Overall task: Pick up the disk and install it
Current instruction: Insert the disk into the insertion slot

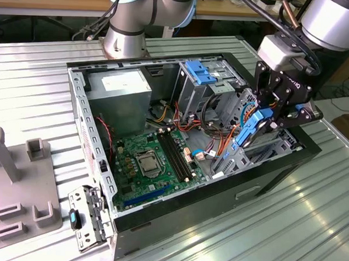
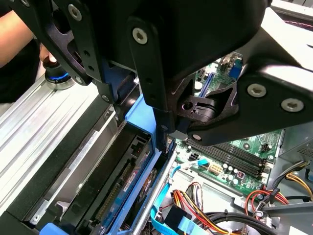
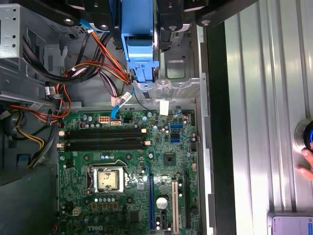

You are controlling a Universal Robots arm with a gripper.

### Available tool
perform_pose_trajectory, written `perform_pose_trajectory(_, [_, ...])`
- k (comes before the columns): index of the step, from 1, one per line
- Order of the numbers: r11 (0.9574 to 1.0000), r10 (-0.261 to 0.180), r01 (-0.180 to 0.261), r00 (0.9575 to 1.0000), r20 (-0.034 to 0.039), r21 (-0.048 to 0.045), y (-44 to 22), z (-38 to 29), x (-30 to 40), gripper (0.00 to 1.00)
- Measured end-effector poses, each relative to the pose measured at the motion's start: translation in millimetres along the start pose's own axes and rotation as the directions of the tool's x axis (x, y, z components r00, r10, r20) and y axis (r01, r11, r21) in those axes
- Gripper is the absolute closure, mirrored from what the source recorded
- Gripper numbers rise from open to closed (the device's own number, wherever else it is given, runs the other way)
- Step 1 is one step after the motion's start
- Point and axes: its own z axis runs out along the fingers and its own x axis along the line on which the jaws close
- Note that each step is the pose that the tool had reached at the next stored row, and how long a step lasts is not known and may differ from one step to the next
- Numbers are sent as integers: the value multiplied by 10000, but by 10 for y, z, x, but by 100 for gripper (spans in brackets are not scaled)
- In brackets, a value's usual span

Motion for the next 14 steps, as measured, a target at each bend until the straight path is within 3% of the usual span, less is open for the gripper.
perform_pose_trajectory(14, [10000,0,0,10000,0,0,3,54,0,63])
